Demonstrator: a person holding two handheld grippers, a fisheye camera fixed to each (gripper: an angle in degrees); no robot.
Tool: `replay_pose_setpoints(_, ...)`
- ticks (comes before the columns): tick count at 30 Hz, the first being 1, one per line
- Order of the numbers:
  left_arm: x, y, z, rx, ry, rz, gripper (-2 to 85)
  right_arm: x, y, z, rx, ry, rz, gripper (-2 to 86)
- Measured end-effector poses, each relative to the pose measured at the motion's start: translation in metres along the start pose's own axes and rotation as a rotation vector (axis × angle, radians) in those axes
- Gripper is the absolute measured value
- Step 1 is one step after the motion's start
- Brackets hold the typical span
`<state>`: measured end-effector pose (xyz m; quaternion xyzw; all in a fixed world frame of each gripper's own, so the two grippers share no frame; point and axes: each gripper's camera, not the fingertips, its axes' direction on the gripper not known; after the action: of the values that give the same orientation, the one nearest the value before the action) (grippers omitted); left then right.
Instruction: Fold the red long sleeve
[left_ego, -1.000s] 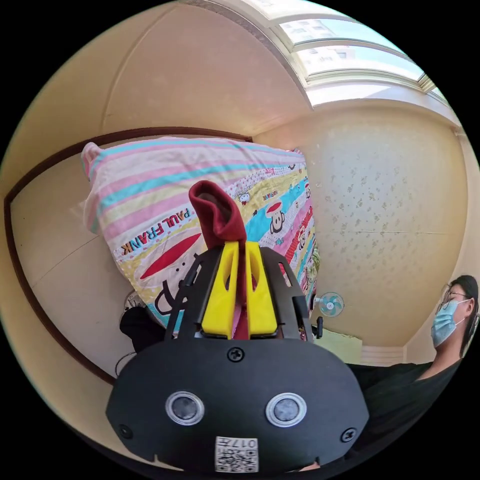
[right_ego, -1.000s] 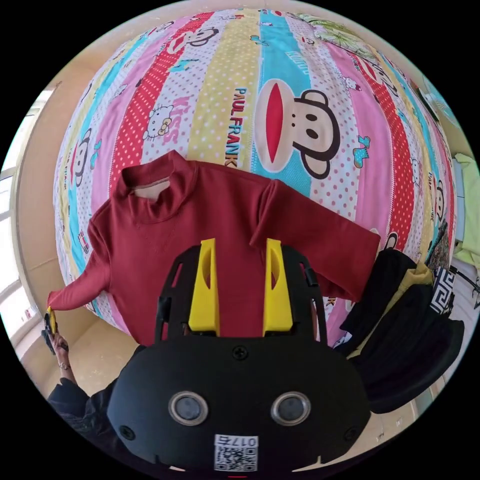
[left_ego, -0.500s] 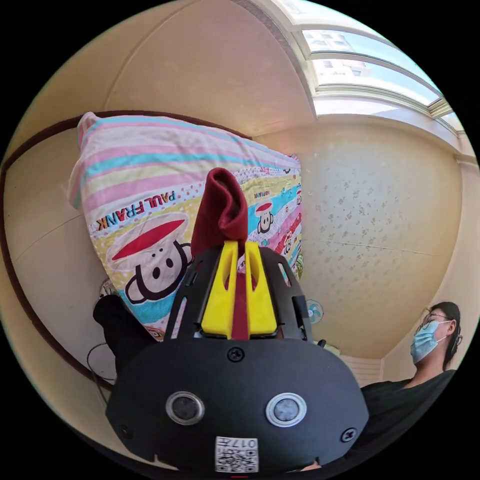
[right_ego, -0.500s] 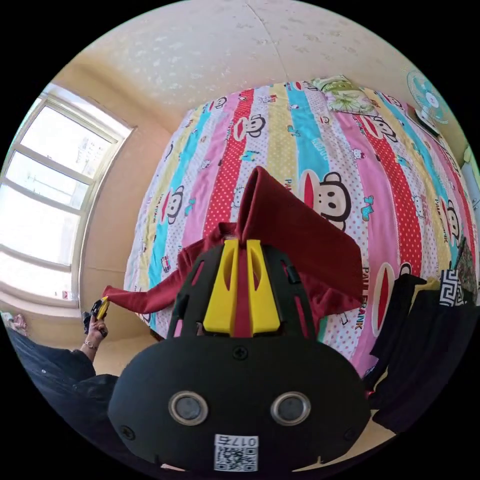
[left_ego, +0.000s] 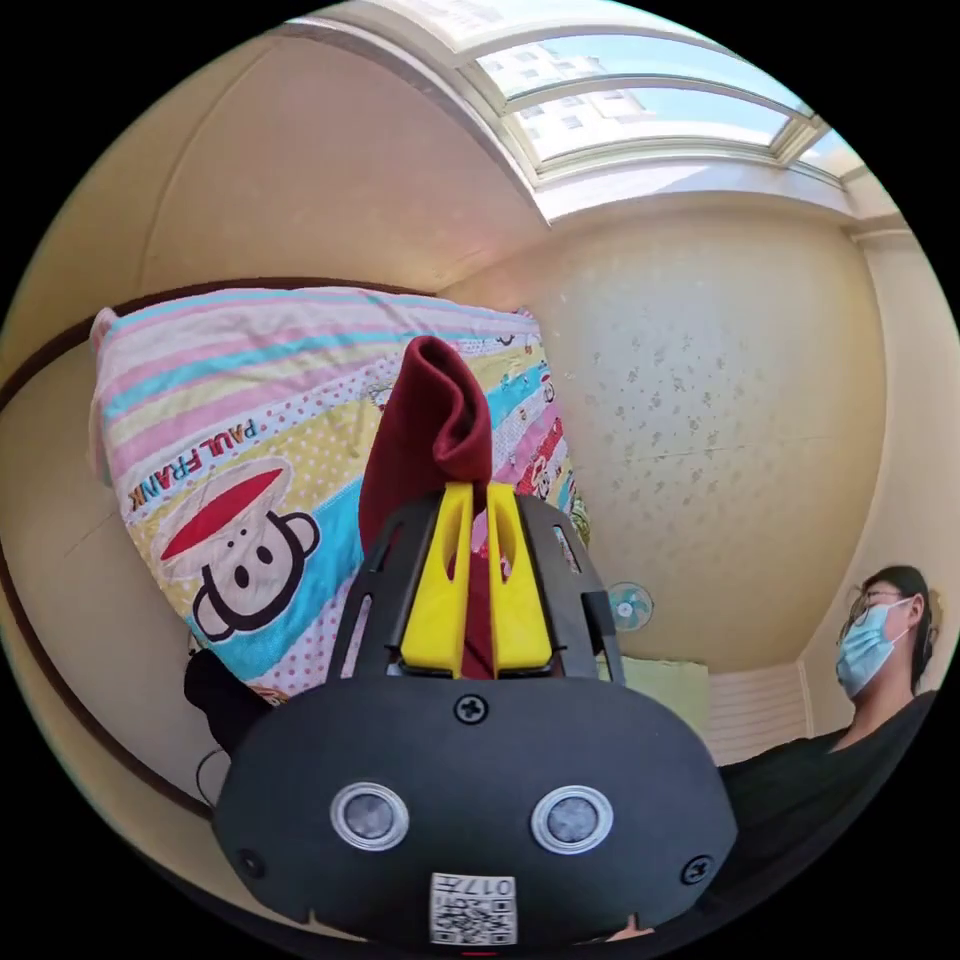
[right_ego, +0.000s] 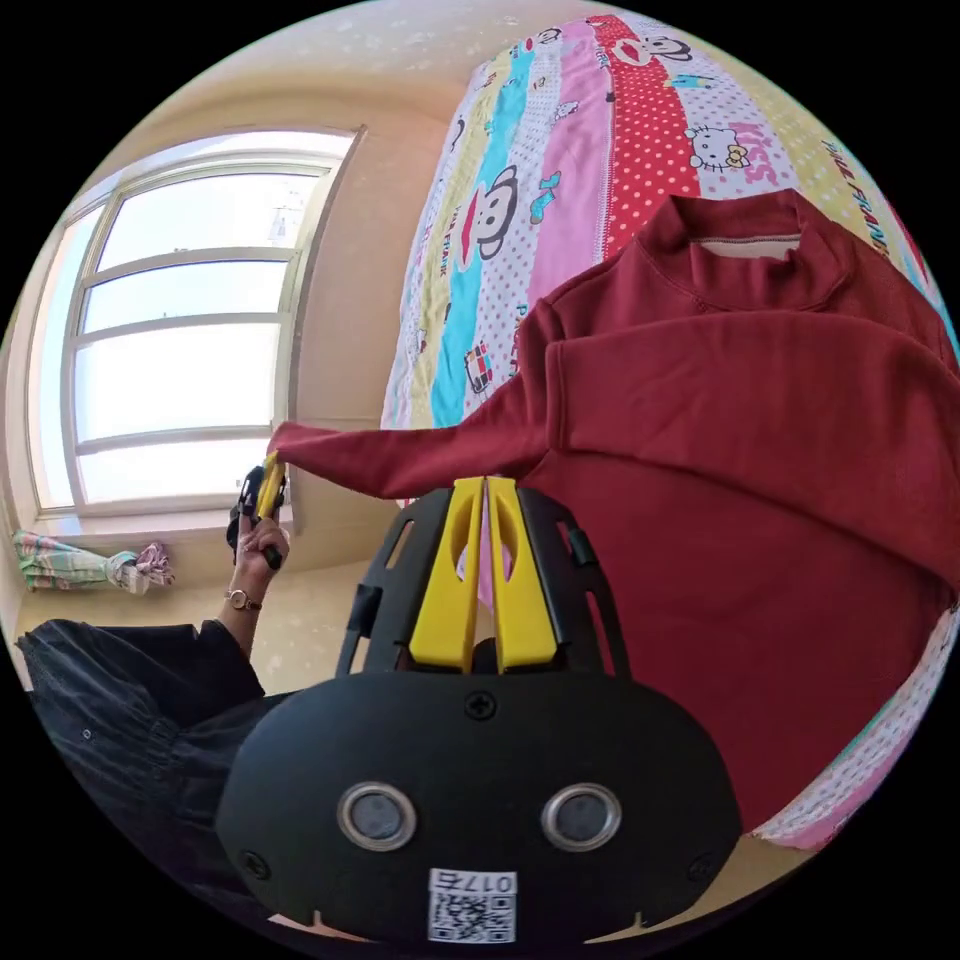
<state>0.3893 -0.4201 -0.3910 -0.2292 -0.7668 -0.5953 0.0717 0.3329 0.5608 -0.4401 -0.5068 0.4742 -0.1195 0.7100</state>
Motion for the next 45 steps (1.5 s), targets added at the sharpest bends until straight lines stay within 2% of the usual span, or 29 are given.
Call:
replay_pose_setpoints(2,0.046,0.0,0.045,-0.099,0.037,0.129,1.1,0.017,0.042,-0.033,-0.045,0.082,0.032,1.3)
replay_pose_setpoints(5,0.133,0.025,0.148,-0.311,0.136,0.358,1.2,0.052,0.101,-0.081,-0.038,0.069,0.135,0.9)
replay_pose_setpoints(7,0.195,0.068,0.239,-0.466,0.216,0.512,1.3,0.076,0.139,-0.109,-0.004,0.031,0.216,0.8)
replay_pose_setpoints(10,0.242,0.137,0.348,-0.608,0.238,0.594,2.0,0.105,0.196,-0.148,0.086,0.004,0.323,0.6)
replay_pose_setpoints(14,0.252,0.233,0.462,-0.843,0.084,0.665,4.4,0.121,0.252,-0.173,0.132,0.018,0.387,0.7)
replay_pose_setpoints(16,0.229,0.289,0.504,-1.08,0.052,0.608,6.7,0.125,0.266,-0.177,0.12,0.023,0.396,0.7)
replay_pose_setpoints(18,0.203,0.314,0.501,-1.109,-0.06,0.594,8.5,0.128,0.277,-0.18,0.106,0.02,0.394,0.9)
replay_pose_setpoints(21,0.153,0.318,0.457,-1.061,-0.247,0.547,8.7,0.133,0.29,-0.183,0.075,0.024,0.376,1.6)
replay_pose_setpoints(23,0.115,0.304,0.414,-0.966,-0.405,0.464,9.3,0.14,0.298,-0.184,0.052,0.069,0.383,2.8)
replay_pose_setpoints(25,0.071,0.278,0.345,-0.784,-0.637,0.329,11.1,0.147,0.301,-0.184,0.044,0.106,0.391,4.3)
replay_pose_setpoints(27,0.043,0.263,0.304,-0.724,-0.721,0.245,13.4,0.154,0.301,-0.18,0.029,0.127,0.391,5.8)
replay_pose_setpoints(30,-0.002,0.262,0.281,-0.813,-0.71,0.13,15.9,0.167,0.293,-0.16,-0.051,0.173,0.403,7.4)
replay_pose_setpoints(32,-0.029,0.278,0.292,-0.941,-0.589,0.047,15.5,0.179,0.291,-0.133,-0.152,0.181,0.407,7.2)
replay_pose_setpoints(34,-0.054,0.313,0.318,-1.142,-0.434,-0.071,10.1,0.188,0.294,-0.121,-0.179,0.107,0.418,6.2)
replay_pose_setpoints(36,-0.049,0.334,0.333,-1.225,-0.473,-0.023,3.5,0.196,0.3,-0.126,-0.156,0.044,0.481,4.9)
replay_pose_setpoints(38,-0.03,0.339,0.335,-1.197,-0.591,0.089,0.4,0.191,0.302,-0.141,-0.175,-0.011,0.462,3.3)
replay_pose_setpoints(41,-0.002,0.322,0.317,-1.079,-0.599,0.194,0.0,0.164,0.301,-0.169,-0.211,0.027,0.329,1.8)
replay_pose_setpoints(43,0.008,0.295,0.288,-0.939,-0.67,0.234,2.5,0.151,0.301,-0.189,-0.185,0.013,0.285,1.5)
replay_pose_setpoints(45,0.004,0.278,0.274,-0.879,-0.708,0.238,7.3,0.146,0.301,-0.204,-0.151,0.008,0.283,1.6)
